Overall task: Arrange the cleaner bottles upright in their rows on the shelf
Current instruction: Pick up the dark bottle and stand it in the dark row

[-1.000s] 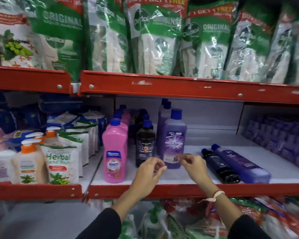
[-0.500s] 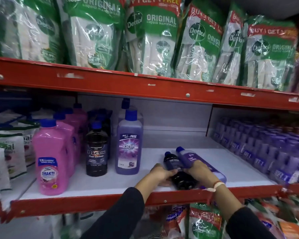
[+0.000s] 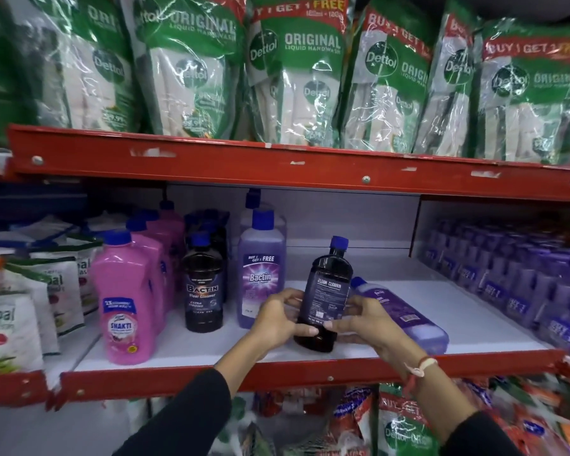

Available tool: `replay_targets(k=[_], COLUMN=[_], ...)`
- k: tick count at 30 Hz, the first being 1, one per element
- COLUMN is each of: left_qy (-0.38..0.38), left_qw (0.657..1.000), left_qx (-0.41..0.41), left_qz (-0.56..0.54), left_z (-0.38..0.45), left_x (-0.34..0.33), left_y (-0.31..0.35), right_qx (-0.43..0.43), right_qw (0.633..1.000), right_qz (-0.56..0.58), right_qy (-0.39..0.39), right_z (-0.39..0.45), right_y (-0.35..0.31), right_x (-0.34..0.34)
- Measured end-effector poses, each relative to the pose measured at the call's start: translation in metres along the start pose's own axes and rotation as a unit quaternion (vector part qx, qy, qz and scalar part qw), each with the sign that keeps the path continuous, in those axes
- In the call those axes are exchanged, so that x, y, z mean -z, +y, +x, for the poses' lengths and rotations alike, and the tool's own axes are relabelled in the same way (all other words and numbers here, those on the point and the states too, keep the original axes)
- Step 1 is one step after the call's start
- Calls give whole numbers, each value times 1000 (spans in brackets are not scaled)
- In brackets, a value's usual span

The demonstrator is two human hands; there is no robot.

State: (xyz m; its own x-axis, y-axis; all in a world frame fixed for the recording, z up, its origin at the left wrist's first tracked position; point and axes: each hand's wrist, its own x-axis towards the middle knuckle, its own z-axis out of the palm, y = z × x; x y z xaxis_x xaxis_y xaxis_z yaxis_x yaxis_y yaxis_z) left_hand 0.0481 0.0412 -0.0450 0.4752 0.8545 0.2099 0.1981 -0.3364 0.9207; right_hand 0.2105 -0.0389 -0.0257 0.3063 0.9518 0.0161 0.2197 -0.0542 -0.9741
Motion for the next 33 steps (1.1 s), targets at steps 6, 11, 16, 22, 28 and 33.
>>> replay_targets(k=[6,11,16,22,28,33], left_qy=[88,161,220,251,244,256], left_qw=[996,986,966,947,955,954], left_qx=[-10,-5,3,6,20,5], left_qz=[19,41,135,201,167,155], left_z=[-37,-67,-75,-93,-94,-102], left_x=[57,102,134,128,127,126], left_y=[-21,-35,-65,-51,-59,-55], right_qx=[74,114,158,162,162,178], right_qw=[997,993,984,983,985,976], right_qz=[-25,-24,-63,-77,-35,-117], right_qy=[-5,-32,-42,-27,45,-47], right_z=[0,-3,-3,-7,-17,-25], right_y=[-8,-17,-22,-21,-16,-6], right_x=[-67,-132,-173,-189,-194,-195])
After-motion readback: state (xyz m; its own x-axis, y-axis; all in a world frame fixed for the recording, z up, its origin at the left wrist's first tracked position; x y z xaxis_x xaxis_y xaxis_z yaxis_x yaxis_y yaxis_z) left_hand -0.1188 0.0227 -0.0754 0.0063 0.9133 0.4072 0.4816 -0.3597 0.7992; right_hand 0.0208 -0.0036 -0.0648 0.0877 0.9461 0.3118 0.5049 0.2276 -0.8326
